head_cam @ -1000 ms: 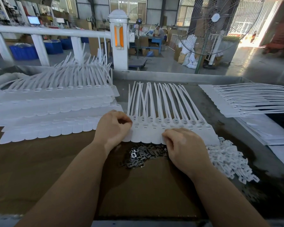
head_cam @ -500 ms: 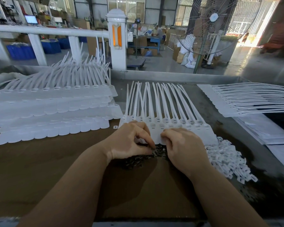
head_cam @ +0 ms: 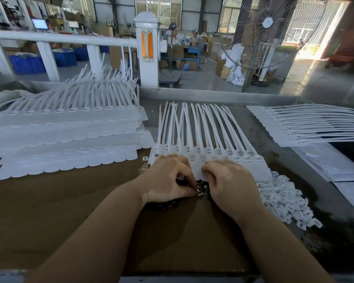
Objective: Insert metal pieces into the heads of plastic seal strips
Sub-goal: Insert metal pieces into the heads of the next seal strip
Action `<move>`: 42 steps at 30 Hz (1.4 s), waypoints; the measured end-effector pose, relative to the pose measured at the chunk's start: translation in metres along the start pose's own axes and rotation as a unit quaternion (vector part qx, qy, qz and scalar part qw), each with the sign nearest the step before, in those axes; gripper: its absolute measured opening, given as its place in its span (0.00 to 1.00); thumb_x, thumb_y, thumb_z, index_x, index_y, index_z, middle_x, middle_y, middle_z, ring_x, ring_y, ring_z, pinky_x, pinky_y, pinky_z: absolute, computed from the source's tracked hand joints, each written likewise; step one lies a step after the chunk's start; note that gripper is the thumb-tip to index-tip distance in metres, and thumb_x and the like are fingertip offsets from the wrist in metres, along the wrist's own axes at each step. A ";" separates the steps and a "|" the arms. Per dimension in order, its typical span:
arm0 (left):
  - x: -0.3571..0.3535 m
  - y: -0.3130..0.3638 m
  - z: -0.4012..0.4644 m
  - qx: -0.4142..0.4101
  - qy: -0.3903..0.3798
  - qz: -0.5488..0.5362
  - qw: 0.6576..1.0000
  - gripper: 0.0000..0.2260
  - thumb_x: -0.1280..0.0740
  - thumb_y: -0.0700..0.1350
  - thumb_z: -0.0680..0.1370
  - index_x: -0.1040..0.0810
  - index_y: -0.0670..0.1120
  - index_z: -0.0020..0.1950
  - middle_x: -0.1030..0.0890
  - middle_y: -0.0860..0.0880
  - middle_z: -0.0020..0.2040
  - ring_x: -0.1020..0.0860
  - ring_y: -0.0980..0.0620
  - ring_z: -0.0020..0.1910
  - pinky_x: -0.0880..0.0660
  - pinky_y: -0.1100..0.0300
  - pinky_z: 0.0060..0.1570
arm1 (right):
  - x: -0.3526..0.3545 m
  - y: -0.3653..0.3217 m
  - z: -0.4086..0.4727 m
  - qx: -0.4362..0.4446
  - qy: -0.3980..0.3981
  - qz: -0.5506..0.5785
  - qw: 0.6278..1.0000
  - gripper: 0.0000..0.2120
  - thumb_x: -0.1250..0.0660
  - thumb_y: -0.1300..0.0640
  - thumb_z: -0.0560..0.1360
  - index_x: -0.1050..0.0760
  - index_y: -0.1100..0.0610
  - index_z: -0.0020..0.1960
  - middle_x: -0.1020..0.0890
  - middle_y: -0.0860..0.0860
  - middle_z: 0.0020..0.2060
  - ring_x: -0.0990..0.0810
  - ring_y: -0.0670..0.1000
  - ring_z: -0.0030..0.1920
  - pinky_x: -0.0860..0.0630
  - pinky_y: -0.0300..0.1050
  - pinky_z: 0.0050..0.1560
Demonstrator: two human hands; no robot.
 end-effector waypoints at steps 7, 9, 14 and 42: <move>0.000 -0.001 0.000 0.005 0.004 -0.012 1.000 0.03 0.29 0.49 0.73 0.16 0.53 0.43 0.25 0.57 0.43 0.29 0.58 0.48 0.33 0.55 0.58 | 0.000 0.000 0.000 0.000 -0.002 -0.004 1.000 0.03 0.31 0.66 0.69 0.21 0.60 0.39 0.18 0.53 0.34 0.21 0.56 0.36 0.23 0.51 0.37; 0.001 0.000 0.000 0.001 0.019 -0.024 1.000 0.02 0.28 0.49 0.72 0.16 0.53 0.43 0.24 0.56 0.43 0.28 0.58 0.48 0.32 0.54 0.57 | -0.001 0.000 0.000 0.000 -0.002 -0.006 1.000 0.03 0.32 0.65 0.69 0.21 0.59 0.39 0.18 0.53 0.34 0.21 0.56 0.36 0.23 0.50 0.37; -0.002 0.004 0.001 -0.014 0.023 -0.021 0.999 0.04 0.25 0.52 0.69 0.16 0.54 0.41 0.24 0.57 0.43 0.28 0.61 0.47 0.33 0.54 0.58 | -0.001 0.001 0.000 0.001 0.000 -0.004 1.000 0.04 0.33 0.65 0.69 0.21 0.59 0.38 0.19 0.52 0.33 0.21 0.55 0.36 0.24 0.49 0.37; -0.004 0.001 0.004 -0.036 -0.031 -0.068 0.997 0.04 0.25 0.47 0.69 0.15 0.54 0.43 0.22 0.61 0.41 0.28 0.61 0.48 0.35 0.67 0.52 | 0.003 -0.001 0.000 0.009 0.012 0.005 1.000 0.05 0.35 0.64 0.69 0.21 0.60 0.38 0.18 0.53 0.34 0.20 0.55 0.35 0.22 0.50 0.36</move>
Point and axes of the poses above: each hand's wrist, its own z-axis towards the middle knuckle, its own x-axis out of the back of the hand, y = z × x, the point moved 1 cm from there along z, towards the middle knuckle
